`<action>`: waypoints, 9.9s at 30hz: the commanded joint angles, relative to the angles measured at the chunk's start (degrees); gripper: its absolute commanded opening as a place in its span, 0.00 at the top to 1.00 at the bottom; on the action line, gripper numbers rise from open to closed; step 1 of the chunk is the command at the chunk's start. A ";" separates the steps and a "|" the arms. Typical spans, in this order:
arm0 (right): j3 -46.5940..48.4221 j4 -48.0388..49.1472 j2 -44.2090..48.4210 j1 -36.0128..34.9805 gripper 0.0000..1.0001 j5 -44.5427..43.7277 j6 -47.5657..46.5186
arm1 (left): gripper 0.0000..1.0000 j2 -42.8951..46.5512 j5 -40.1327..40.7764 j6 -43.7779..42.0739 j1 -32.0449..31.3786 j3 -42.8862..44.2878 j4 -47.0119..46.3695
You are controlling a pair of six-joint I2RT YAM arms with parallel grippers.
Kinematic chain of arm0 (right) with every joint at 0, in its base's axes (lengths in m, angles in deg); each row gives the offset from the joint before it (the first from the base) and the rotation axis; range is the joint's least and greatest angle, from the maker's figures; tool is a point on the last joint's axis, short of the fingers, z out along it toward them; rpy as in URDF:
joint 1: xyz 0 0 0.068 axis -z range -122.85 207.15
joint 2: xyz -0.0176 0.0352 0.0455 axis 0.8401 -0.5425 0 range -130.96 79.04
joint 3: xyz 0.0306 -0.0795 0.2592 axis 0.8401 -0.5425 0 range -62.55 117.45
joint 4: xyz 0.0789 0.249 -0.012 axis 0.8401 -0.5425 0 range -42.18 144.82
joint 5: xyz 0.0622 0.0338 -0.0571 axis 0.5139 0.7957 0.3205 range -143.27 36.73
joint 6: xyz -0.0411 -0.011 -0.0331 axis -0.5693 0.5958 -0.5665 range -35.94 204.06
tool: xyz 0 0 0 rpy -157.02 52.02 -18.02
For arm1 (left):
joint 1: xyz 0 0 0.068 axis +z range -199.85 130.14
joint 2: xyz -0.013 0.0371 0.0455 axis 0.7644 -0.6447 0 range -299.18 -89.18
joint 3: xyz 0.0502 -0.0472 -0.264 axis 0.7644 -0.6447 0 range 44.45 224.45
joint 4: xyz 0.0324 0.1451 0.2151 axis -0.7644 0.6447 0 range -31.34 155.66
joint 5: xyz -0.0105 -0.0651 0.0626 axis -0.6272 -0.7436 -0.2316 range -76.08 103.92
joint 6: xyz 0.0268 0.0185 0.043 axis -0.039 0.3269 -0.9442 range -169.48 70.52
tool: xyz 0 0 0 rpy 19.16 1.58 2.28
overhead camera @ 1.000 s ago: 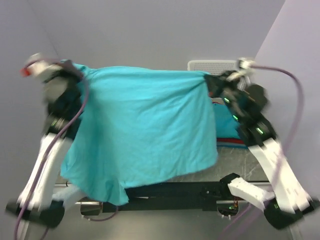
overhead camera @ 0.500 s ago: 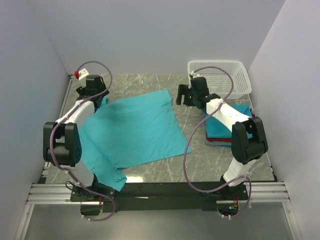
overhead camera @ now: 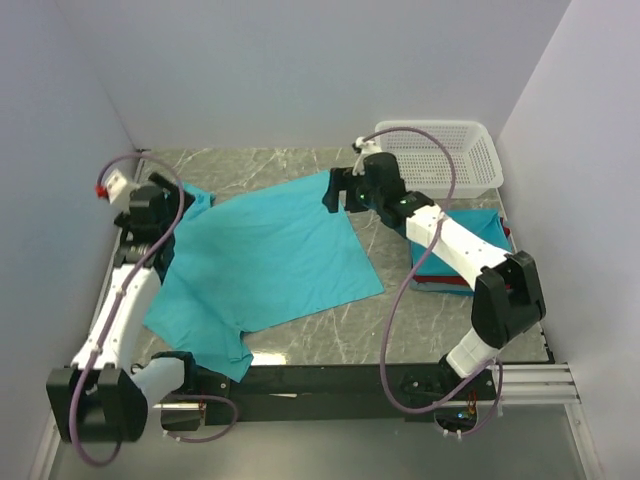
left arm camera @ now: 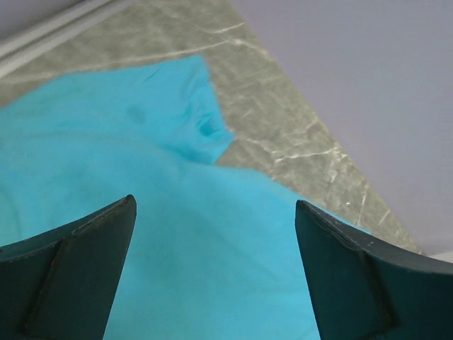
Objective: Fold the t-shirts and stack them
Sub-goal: Flatten the tshirt out, then fold the tshirt
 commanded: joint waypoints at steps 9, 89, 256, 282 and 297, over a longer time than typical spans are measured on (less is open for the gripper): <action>6.87 -2.43 -15.69 -3.92 0.08 4.92 1.24 | 0.01 -1.01 -9.49 4.49 9.15 -13.14 -7.87; 50.99 -33.73 -48.57 9.09 0.07 -5.37 -1.92 | 0.01 -71.78 -36.04 -15.99 7.74 58.21 4.77; -33.57 -19.92 16.03 -4.97 1.00 -10.73 19.09 | 0.99 41.34 6.76 44.48 -9.75 -27.12 42.12; -9.65 -22.56 4.34 4.25 1.00 -9.07 10.30 | 1.00 9.36 10.37 28.22 -9.57 -13.40 8.84; -0.16 -21.24 -4.44 8.82 1.00 -6.16 6.60 | 1.00 -8.04 7.83 17.24 -6.50 -5.76 -6.20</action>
